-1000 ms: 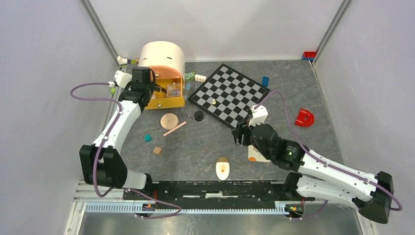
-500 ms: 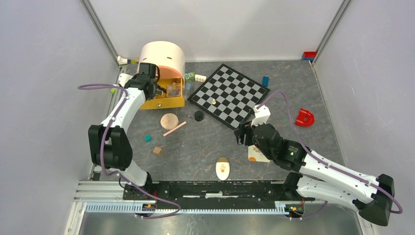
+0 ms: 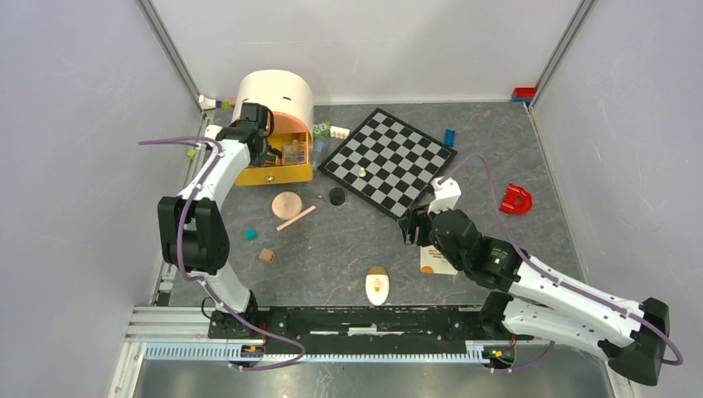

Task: Organize the makeup
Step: Place the lipstick in the drawer.

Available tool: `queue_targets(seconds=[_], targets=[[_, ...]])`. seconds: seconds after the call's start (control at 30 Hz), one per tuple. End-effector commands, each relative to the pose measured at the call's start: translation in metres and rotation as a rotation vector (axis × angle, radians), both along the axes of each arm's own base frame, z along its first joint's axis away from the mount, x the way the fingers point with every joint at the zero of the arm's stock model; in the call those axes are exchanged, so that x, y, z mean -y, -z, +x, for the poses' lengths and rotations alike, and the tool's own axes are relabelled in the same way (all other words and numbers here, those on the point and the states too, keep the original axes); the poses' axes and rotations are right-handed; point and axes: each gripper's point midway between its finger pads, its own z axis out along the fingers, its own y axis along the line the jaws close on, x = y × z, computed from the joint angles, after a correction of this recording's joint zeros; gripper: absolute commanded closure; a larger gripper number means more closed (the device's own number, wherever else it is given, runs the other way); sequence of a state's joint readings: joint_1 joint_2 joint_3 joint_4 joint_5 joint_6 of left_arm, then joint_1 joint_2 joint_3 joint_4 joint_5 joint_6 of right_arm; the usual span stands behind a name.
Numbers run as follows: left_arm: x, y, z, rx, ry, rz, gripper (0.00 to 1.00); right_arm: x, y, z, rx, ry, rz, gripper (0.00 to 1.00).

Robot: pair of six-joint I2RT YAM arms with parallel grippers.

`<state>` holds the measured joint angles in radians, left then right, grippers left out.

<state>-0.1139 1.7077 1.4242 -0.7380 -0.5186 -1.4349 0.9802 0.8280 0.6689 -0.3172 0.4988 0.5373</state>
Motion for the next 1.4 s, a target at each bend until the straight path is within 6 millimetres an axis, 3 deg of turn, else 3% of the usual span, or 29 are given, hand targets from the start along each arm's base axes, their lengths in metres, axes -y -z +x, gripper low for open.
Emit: queue_targets(seconds=[0.0,0.23,0.5,0.9,1.27,1.37], targets=[[-0.008,-0.001,0.002,-0.001,-0.053,-0.011,0.77,0.005,-0.002,0.001,0.007,0.02,0.018,0.32],[-0.009,-0.002,0.004,-0.007,-0.041,-0.008,0.56,0.007,-0.002,0.001,0.007,0.026,0.02,0.32],[-0.009,-0.009,0.006,0.003,-0.024,-0.009,0.46,0.008,-0.005,0.001,0.012,0.027,0.022,0.32],[0.004,-0.07,0.013,0.117,0.107,-0.021,0.43,0.012,-0.016,0.001,0.028,0.036,0.027,0.31],[0.025,-0.125,-0.012,0.261,0.309,-0.021,0.4,0.016,-0.017,0.004,0.033,0.043,-0.021,0.3],[0.026,-0.141,-0.031,0.285,0.379,0.022,0.38,0.015,-0.014,0.003,0.029,0.035,-0.035,0.3]])
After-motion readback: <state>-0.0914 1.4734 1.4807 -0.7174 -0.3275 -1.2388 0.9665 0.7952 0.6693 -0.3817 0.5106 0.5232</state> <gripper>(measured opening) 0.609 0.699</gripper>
